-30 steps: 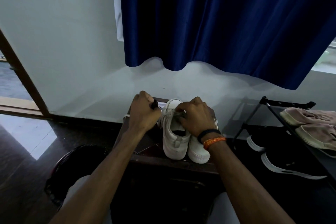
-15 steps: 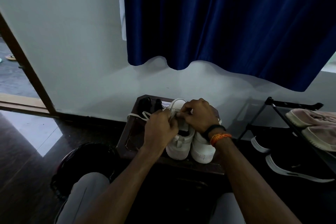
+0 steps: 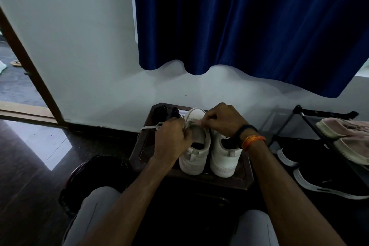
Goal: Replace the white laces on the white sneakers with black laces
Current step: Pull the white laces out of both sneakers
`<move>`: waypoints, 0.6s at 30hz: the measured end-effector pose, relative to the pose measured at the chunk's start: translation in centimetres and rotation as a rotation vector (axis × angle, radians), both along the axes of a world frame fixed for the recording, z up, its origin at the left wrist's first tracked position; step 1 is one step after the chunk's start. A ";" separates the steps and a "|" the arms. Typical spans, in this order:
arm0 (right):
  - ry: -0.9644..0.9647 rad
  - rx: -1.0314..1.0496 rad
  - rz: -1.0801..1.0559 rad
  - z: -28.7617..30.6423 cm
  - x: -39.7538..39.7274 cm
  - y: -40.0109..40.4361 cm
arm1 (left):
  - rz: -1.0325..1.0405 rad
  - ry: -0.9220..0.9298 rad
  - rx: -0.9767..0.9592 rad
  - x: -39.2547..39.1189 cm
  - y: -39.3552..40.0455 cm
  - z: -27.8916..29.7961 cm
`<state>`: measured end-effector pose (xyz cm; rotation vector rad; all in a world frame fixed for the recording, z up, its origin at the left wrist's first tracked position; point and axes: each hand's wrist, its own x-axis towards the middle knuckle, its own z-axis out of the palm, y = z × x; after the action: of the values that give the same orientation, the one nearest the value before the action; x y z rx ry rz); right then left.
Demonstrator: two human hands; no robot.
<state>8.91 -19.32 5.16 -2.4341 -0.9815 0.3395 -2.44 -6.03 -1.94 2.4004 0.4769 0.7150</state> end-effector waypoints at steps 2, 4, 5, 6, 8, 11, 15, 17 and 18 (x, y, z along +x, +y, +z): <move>0.086 0.148 -0.102 0.2 0.0 -0.3 | 0.012 0.036 0.042 -0.1 0.1 0.3; 0.281 0.416 -0.364 0.4 0.4 -1.0 | 0.019 0.070 0.072 -0.2 0.2 0.5; 0.347 0.522 -0.507 0.5 0.6 -1.5 | 0.022 0.080 0.081 -0.2 0.3 0.6; 0.324 0.556 -0.610 0.5 0.8 -2.0 | 0.025 0.082 0.083 -0.3 0.3 0.6; 0.063 0.414 -0.688 0.1 0.8 -2.6 | 0.027 0.077 0.072 -0.4 0.1 0.8; -0.198 0.292 -0.522 0.1 -0.9 -1.9 | 0.026 0.058 0.036 -0.4 -0.1 0.7; -0.243 0.081 -0.067 -1.0 -2.2 0.5 | 0.020 0.020 -0.007 -0.5 0.0 0.3; -0.323 -0.053 -0.008 -2.1 -2.5 1.4 | 0.029 0.000 -0.028 -0.5 0.0 0.1; -0.360 -0.063 -0.011 -2.6 -2.5 1.7 | 0.032 -0.010 -0.036 -0.5 0.0 0.0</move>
<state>6.44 -17.67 2.59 -2.6115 -1.1163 -0.0787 -2.97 -6.02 -1.98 2.3595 0.5211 0.7266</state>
